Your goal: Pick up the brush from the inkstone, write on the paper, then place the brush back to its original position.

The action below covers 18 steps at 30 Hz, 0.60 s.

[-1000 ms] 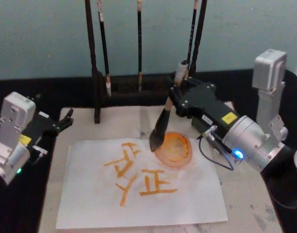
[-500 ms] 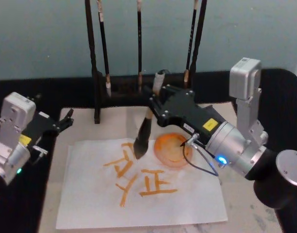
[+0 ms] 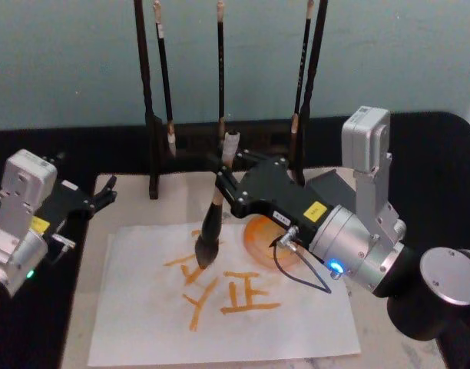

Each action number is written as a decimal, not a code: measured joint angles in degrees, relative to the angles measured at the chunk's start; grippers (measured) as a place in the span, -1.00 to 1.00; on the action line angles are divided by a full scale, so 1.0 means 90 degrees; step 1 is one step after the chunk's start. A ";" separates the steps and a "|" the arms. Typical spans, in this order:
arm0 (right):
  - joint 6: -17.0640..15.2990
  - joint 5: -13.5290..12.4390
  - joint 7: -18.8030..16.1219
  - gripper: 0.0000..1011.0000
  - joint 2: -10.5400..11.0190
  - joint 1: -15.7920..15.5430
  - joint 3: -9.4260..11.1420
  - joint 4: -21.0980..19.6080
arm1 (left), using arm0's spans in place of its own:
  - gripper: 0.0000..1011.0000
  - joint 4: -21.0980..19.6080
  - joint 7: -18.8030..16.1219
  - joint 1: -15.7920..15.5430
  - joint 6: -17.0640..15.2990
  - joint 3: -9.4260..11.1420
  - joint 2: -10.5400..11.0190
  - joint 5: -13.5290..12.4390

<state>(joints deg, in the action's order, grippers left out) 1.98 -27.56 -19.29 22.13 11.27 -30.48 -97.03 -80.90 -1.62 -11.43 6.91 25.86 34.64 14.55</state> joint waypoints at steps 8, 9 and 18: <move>-0.0063 0.0119 -0.0082 -0.65 -0.0125 -0.0037 0.0046 0.0097 | 1.00 0.0000 0.0000 0.0000 0.0000 0.0000 0.0000 0.0000; -0.0069 0.0134 -0.0089 -0.65 -0.0142 -0.0040 0.0055 0.0110 | 1.00 0.0000 0.0000 0.0000 0.0000 0.0000 0.0000 0.0000; -0.0111 0.0277 -0.0133 -0.65 -0.0273 -0.0078 0.0159 0.0211 | 1.00 0.0000 0.0000 0.0000 0.0000 0.0000 0.0000 0.0000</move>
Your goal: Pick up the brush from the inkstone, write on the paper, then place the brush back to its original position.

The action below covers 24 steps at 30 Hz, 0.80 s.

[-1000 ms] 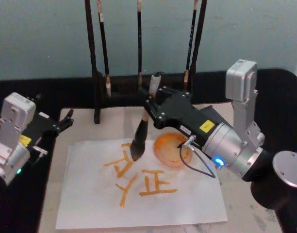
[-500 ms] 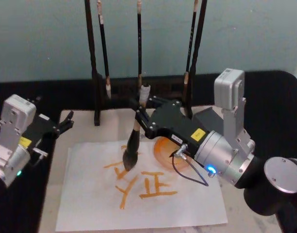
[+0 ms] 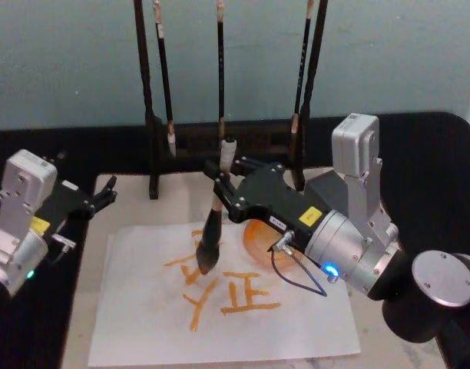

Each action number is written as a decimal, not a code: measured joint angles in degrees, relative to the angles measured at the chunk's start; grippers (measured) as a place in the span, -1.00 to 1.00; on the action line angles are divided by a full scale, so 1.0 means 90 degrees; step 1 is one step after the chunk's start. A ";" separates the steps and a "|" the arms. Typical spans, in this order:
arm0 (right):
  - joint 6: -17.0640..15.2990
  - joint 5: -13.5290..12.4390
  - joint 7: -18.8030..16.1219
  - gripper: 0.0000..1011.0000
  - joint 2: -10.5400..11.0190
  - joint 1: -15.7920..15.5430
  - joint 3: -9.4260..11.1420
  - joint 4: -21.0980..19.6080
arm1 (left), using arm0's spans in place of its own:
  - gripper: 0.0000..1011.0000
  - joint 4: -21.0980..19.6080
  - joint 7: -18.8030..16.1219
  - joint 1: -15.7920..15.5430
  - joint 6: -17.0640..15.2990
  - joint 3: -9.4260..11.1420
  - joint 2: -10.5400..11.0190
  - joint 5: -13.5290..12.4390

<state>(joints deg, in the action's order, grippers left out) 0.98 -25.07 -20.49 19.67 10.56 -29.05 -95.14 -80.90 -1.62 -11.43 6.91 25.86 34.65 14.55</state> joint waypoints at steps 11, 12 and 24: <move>-0.0019 0.0158 -0.0073 -0.65 -0.0123 -0.0067 0.0153 0.0080 | 1.00 0.0000 0.0000 0.0000 0.0000 0.0000 0.0000 0.0000; -0.0020 0.0167 -0.0078 -0.65 -0.0131 -0.0071 0.0162 0.0084 | 1.00 0.0001 0.0000 0.0000 0.0000 0.0000 0.0000 0.0000; -0.0029 0.0220 -0.0150 -0.65 -0.0254 -0.0096 0.0294 0.0141 | 1.00 0.0000 0.0000 0.0000 0.0000 0.0000 0.0000 0.0000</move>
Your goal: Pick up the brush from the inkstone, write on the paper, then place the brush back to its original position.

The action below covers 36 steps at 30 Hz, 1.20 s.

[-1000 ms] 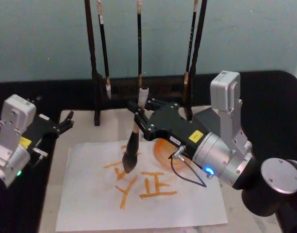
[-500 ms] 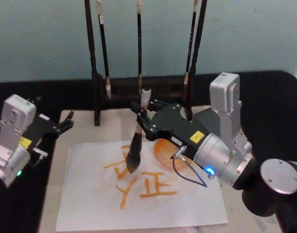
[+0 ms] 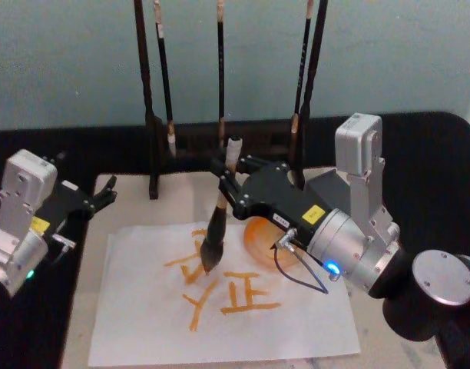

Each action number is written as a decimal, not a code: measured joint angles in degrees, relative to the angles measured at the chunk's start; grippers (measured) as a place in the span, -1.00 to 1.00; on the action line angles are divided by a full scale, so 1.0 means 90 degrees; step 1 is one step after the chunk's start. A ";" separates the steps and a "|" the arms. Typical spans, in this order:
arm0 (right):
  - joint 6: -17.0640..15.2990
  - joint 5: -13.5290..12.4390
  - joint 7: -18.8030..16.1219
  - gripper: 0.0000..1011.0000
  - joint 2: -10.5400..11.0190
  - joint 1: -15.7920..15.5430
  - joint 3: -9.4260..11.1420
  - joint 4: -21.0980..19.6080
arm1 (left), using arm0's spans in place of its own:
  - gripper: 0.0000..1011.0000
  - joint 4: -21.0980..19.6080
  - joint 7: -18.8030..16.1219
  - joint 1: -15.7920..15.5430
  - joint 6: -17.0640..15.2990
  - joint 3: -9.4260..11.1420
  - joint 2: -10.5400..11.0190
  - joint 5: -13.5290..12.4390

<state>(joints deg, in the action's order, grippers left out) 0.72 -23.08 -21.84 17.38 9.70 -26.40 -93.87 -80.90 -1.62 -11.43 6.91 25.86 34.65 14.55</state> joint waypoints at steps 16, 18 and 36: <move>0.0019 -0.0066 -0.0083 -0.65 -0.0133 0.0111 0.0007 0.0103 | 1.00 0.0000 0.0000 0.0000 0.0000 0.0000 0.0000 0.0000; 0.0028 -0.0057 -0.0076 -0.65 -0.0155 0.0131 0.0005 0.0165 | 1.00 0.0000 0.0000 0.0000 0.0000 0.0000 0.0000 0.0000; 0.0095 0.0070 0.0030 -0.65 -0.0195 0.0137 0.0117 0.0409 | 1.00 0.0000 0.0000 0.0000 0.0000 0.0000 0.0000 0.0000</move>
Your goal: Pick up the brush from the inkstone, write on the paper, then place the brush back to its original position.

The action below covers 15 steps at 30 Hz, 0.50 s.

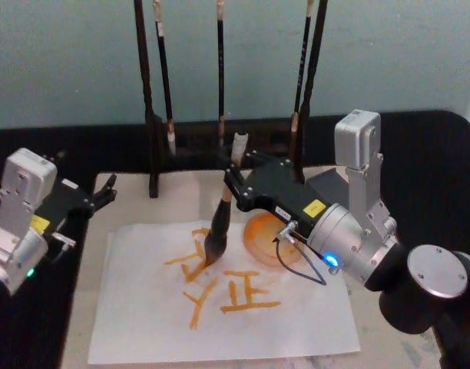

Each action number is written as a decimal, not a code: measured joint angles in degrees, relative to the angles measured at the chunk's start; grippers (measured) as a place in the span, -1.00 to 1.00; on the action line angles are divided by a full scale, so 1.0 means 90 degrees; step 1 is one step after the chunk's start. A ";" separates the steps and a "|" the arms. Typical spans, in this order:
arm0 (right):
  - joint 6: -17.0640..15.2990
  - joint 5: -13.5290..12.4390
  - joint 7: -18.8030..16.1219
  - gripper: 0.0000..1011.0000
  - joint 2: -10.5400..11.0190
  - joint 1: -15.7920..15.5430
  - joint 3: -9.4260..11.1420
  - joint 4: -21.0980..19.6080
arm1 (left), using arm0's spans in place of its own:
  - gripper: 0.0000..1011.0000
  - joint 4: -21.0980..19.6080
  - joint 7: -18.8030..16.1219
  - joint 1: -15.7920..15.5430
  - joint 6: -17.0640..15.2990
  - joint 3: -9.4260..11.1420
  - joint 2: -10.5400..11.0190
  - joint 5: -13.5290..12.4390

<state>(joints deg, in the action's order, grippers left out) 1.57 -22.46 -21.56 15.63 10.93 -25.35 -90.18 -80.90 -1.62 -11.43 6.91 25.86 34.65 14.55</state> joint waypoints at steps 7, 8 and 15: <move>0.0006 0.0073 0.0030 -0.65 0.0018 -0.0035 0.0050 -0.0024 | 1.00 0.0000 0.0000 0.0000 0.0000 0.0000 0.0000 0.0000; 0.0006 0.0080 0.0033 -0.65 0.0020 -0.0036 0.0056 -0.0025 | 1.00 0.0000 0.0000 0.0000 0.0000 0.0000 0.0000 0.0000; 0.0000 0.0142 0.0074 -0.65 0.0044 -0.0061 0.0123 -0.0047 | 1.00 0.0000 0.0000 0.0000 0.0000 0.0000 0.0000 0.0000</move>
<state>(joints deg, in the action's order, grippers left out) 1.57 -21.18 -20.90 16.03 10.38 -24.24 -90.61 -80.90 -1.62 -11.43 6.91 25.86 34.65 14.55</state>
